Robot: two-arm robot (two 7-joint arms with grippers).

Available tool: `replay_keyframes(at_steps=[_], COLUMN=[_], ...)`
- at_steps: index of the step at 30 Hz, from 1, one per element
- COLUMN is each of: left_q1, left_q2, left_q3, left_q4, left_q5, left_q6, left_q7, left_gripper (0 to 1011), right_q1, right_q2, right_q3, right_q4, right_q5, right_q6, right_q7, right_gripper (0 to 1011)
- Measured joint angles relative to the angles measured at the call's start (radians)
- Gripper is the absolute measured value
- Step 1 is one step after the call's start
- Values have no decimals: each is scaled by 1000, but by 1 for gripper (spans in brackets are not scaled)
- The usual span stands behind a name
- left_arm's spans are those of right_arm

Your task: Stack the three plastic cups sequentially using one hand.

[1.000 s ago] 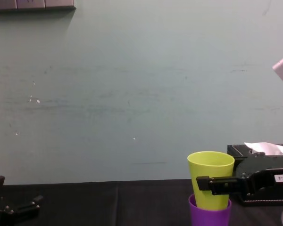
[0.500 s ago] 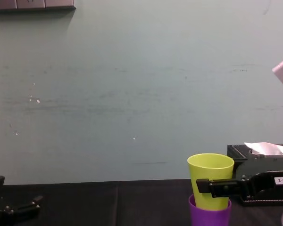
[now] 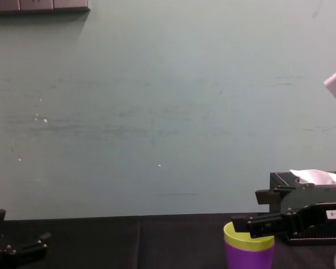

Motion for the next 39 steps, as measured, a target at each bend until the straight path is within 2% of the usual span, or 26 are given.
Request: replay_keyframes(at_steps=[12,19,30,33,39], left_q1=[0,0,0,0,0], left_q2=[0,0,0,0,0], left_q3=[0,0,0,0,0], left_q4=[0,0,0,0,0], left_q5=[0,0,0,0,0], left_q6=[0,0,0,0,0], left_q7=[0,0,0,0,0], left_gripper=[1012,1011,1011,1011,1011], right_q1=[-1,-27,-97,-128,-173], right_q2=[1,23,86,113,150], right_q3=[1,21,67,80,93], right_q4=[-2,-51,-149,-184,-230], right_q5=[0,8,51,69,87], right_q6=[-1,-13,-29,-31,-39], right_q7=[-1,-5,-3,1,11], right_gripper=[1003,1003,1003,1003,1003])
